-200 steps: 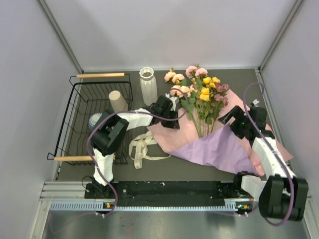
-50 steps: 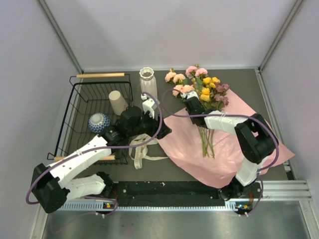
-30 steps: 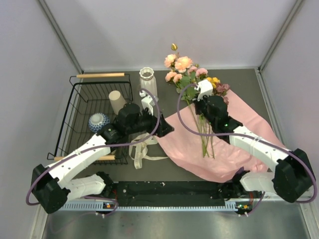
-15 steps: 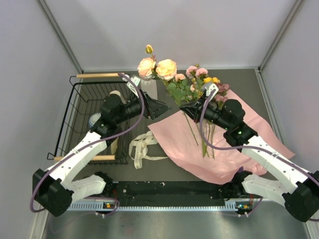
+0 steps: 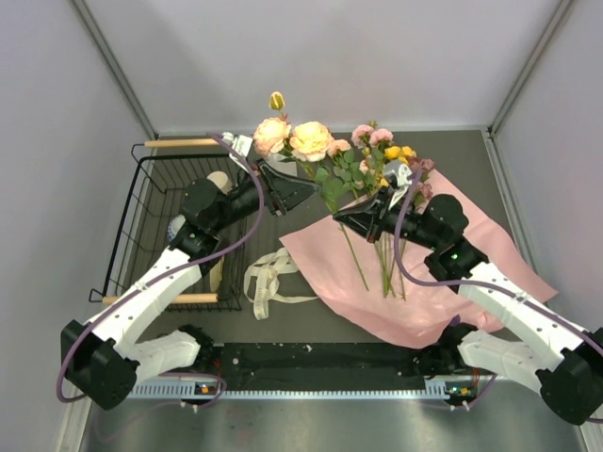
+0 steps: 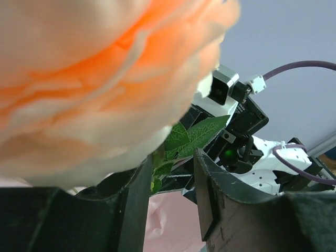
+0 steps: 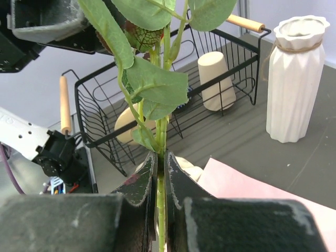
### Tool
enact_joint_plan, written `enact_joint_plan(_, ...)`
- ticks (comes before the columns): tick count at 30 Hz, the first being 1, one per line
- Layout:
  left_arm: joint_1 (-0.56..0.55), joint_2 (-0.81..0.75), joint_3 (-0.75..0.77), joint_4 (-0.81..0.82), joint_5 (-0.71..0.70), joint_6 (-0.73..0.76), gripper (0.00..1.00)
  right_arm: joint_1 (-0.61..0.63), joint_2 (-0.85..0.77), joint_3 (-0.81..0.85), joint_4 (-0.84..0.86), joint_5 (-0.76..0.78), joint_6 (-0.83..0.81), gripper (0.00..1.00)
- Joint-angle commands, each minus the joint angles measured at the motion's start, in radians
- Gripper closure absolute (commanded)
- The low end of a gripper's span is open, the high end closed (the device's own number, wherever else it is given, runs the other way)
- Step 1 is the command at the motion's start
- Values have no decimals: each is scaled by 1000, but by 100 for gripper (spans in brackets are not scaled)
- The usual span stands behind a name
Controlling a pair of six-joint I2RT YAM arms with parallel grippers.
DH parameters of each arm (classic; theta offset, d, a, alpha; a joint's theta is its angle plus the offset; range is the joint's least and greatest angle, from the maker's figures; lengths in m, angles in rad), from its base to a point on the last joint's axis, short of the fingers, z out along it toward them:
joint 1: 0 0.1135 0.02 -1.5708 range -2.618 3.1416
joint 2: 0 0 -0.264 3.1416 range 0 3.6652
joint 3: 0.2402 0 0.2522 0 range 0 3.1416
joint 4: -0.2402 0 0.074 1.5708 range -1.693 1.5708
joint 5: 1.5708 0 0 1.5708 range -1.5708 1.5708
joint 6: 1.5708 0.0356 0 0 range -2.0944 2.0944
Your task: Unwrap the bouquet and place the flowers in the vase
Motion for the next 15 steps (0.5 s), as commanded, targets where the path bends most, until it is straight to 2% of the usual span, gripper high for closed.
enact_joint_plan(1, 5, -31, -20, 75, -7, -28, 55, 10, -46, -4, 82, -17, 31, 100)
enact_joint_plan(2, 5, -35, -30, 74, -10, -32, 49, 10, -48, -4, 82, -14, 31, 100)
enact_joint_plan(4, 5, -45, -47, 57, -16, -43, 44, 10, -54, -2, 83, -17, 42, 100)
enact_joint_plan(5, 5, -43, -51, 49, -19, -46, 36, 11, -54, -1, 85, -15, 45, 100)
enact_joint_plan(8, 5, -16, -48, 55, -2, -72, 31, 11, -48, 2, 98, -34, 62, 100)
enact_joint_plan(11, 5, 27, -33, 129, 35, -109, 33, 10, -34, 8, 109, -57, 77, 100)
enact_joint_plan(15, 5, 84, -13, 195, 82, -158, 44, 10, -28, 10, 114, -74, 88, 100)
